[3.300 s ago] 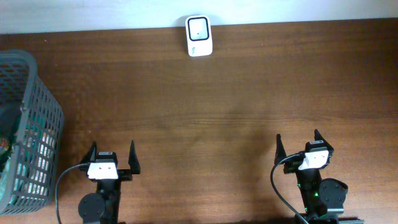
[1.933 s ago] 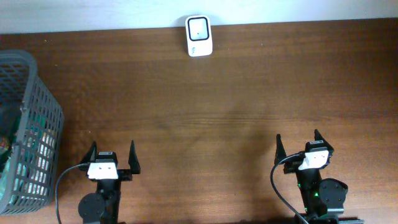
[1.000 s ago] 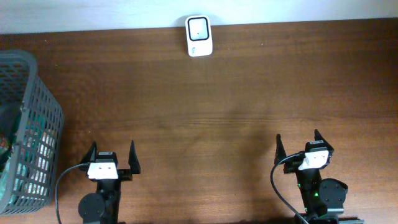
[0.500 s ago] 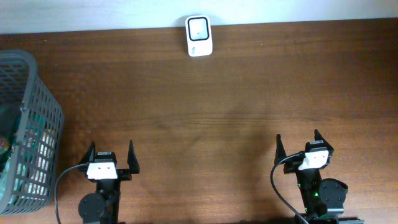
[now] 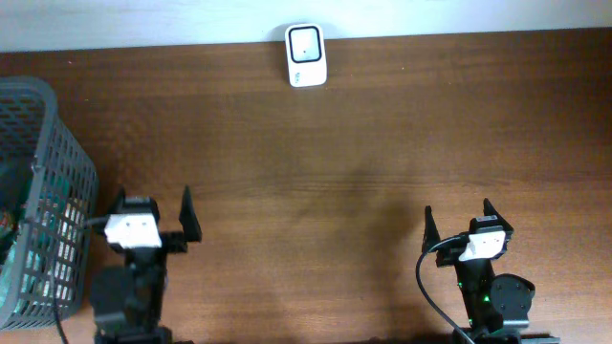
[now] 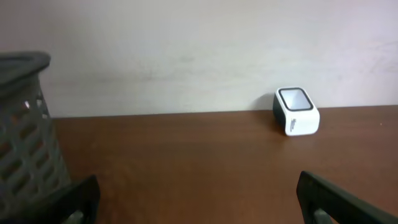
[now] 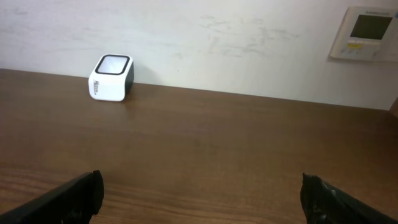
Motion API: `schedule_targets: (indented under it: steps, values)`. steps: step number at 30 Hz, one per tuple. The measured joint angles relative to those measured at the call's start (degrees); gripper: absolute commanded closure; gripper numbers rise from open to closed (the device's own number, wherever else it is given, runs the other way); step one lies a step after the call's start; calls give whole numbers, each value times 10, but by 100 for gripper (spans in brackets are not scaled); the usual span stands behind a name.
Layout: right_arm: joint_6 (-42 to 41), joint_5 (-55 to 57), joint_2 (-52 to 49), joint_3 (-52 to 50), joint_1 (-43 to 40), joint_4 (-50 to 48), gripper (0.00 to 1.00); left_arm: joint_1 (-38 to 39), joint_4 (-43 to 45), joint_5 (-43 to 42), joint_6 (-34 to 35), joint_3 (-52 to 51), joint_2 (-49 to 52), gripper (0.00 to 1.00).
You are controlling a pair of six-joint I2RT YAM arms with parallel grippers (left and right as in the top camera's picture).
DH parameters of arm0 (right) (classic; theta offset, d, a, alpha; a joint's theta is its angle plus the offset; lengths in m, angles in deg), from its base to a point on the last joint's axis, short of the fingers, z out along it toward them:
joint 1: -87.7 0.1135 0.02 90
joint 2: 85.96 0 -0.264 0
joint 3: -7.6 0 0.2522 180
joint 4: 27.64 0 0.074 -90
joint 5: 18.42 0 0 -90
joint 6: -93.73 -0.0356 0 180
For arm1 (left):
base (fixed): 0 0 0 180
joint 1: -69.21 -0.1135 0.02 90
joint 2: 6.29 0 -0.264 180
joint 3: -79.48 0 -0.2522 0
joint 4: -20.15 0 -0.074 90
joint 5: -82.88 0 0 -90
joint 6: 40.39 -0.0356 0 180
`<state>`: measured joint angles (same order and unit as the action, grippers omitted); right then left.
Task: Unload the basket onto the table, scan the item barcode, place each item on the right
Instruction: 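Reach the left gripper into the grey basket and grasp the mint-green packet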
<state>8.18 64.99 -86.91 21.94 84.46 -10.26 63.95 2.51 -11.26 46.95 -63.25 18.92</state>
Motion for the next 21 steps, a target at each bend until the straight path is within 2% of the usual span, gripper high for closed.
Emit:
schedule_targets:
  steps: [9,12,15,18,21]
  values:
    - [0,0,0,0,0,0,2,0,-106,-56,0,253,259,1]
    - [0,0,0,0,0,0,2,0,-167,-80,-2,343,342,1]
    - [0,0,0,0,0,0,2,0,-276,-111,-2,456,439,1]
    - [0,0,0,0,0,0,2,0,-349,-136,-2,522,505,1]
    - [0,0,0,0,0,0,1,0,-389,-142,-2,533,556,1]
